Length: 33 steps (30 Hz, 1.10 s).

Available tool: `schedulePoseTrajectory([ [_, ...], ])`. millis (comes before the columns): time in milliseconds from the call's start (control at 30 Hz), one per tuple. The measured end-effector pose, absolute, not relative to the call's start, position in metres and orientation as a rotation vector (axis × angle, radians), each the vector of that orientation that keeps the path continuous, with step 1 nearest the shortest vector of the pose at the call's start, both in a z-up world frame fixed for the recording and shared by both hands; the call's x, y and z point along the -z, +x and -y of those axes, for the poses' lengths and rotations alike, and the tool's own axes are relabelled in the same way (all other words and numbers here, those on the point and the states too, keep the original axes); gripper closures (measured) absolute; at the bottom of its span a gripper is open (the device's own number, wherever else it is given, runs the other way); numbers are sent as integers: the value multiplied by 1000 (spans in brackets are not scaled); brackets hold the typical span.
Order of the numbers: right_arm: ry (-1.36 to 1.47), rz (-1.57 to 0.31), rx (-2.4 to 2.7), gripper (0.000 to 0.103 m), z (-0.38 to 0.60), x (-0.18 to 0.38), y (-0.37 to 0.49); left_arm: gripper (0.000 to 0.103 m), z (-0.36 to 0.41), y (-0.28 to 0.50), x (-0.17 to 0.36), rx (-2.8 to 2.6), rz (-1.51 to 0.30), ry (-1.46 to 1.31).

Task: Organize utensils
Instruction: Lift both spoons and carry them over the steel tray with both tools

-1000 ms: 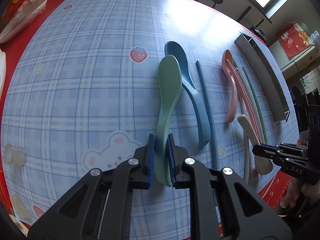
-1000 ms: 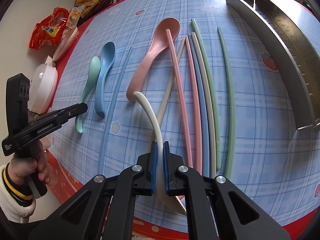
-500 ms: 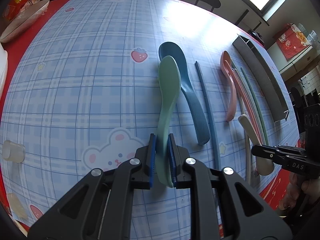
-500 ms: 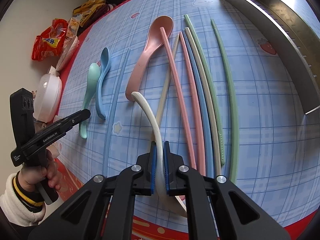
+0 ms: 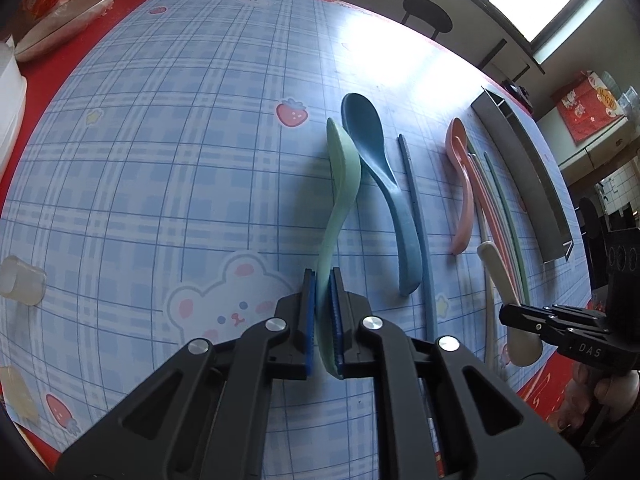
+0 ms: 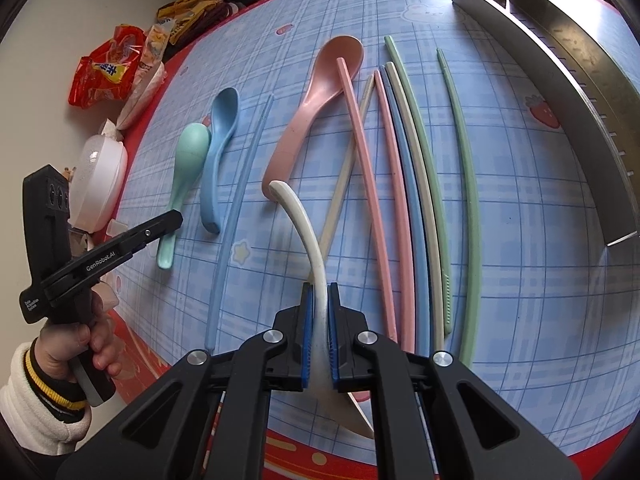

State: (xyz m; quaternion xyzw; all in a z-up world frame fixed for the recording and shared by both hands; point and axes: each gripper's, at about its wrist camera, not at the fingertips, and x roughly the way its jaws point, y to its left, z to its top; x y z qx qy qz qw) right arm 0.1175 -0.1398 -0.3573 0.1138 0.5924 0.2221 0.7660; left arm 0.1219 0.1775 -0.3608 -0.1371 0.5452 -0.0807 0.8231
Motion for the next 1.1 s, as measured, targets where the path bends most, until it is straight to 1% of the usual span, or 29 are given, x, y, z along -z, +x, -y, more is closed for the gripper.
schedulePoseTrajectory([
  [300, 294, -1203, -539, 96, 163, 331, 109, 92, -182, 96, 335, 133, -1116, -301],
  [533, 300, -1162, -586, 96, 197, 316, 125, 92, -167, 89, 300, 89, -1056, -367],
  [700, 336, -1099, -566, 96, 249, 295, 145, 92, -117, 113, 266, 114, -1013, -327],
  [833, 337, -1068, -479, 96, 298, 293, 173, 92, -62, 146, 252, 150, -1013, -341],
  [967, 367, -1088, -394, 96, 334, 310, 206, 92, 2, 188, 256, 201, -1056, -364],
  [1100, 392, -1137, -374, 96, 345, 331, 228, 92, 53, 231, 275, 202, -1119, -434],
])
